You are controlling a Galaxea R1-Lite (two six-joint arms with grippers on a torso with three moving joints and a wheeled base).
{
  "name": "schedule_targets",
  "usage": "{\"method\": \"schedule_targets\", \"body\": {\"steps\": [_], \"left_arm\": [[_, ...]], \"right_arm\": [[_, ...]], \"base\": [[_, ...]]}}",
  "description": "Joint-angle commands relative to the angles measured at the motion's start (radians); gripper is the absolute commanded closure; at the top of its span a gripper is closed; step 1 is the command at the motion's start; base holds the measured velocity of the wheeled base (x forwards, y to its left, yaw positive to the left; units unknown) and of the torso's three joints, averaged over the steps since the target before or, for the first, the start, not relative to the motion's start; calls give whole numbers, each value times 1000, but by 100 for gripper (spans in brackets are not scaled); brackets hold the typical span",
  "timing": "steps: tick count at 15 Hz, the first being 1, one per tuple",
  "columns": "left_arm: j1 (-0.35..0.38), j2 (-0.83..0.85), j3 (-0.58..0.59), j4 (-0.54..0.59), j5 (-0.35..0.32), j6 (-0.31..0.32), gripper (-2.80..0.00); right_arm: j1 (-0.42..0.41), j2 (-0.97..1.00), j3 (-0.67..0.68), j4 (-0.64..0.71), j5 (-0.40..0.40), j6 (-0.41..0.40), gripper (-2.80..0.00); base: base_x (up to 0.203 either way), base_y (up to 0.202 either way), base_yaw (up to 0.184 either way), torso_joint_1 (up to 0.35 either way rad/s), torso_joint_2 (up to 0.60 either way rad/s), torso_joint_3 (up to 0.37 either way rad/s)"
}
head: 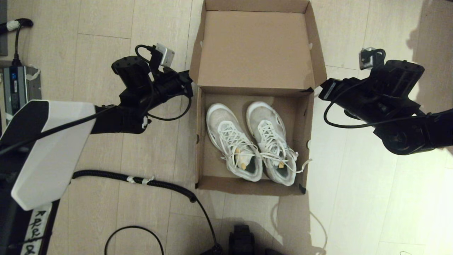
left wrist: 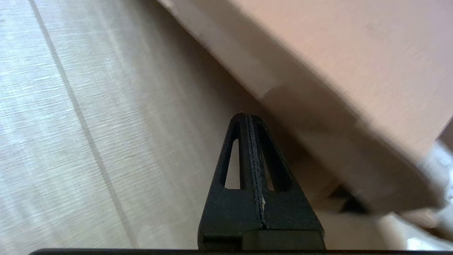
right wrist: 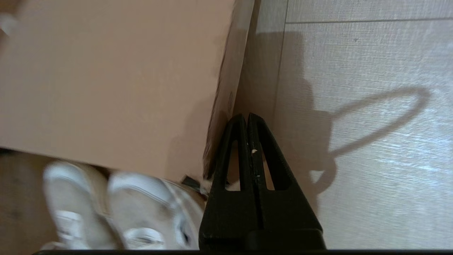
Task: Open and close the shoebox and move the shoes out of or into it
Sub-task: Close the shoe box
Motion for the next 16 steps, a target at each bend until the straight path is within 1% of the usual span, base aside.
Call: {"method": "schedule_targets", "body": {"steps": [1,2,3,4,5,6,7,8,10,11,12,14,15,16], "left_arm": [[-1,-6,0,-5,-3,-9,0],[-4,-6,0,-5,-2,-13,0],[-7,-6,0,-5,-1,-27,0],[-7,-6,0,-5,-1,-46,0],[-7,-6,0,-6,2,-64,0],[-7,0,0,-6,15,-73,0],[-7,5,0,-7,23,-73,0],[-7,6,2,-7,24,-73,0],[-4,11,2,-7,23,-74,0],[-1,11,2,-6,21,-75,0],[2,11,2,-1,12,-77,0],[10,9,0,2,-22,-85,0],[10,9,2,4,-27,-85,0],[10,11,2,3,-26,-88,0]], "right_arm": [[-2,-20,-3,-9,28,77,0],[-5,-32,-3,-11,54,142,0],[-14,-38,-2,-13,76,171,0],[-22,-37,5,-23,97,175,0],[-32,-35,12,-39,137,185,0],[-41,-28,27,-54,166,201,0],[-42,-14,29,-57,170,192,0],[-46,-2,30,-56,170,145,0],[-56,25,38,-29,168,-17,0],[-61,31,35,4,170,-37,0],[-62,31,24,21,188,-40,0],[-69,43,0,22,292,-41,0],[-81,51,-20,21,339,-42,0],[-84,63,-36,19,354,-44,0]], "base": [[0,0,0,0,0,0],[0,0,0,0,0,0],[0,0,0,0,0,0],[0,0,0,0,0,0],[0,0,0,0,0,0],[0,0,0,0,0,0],[0,0,0,0,0,0],[0,0,0,0,0,0],[0,0,0,0,0,0],[0,0,0,0,0,0],[0,0,0,0,0,0],[0,0,0,0,0,0],[0,0,0,0,0,0],[0,0,0,0,0,0]]}}
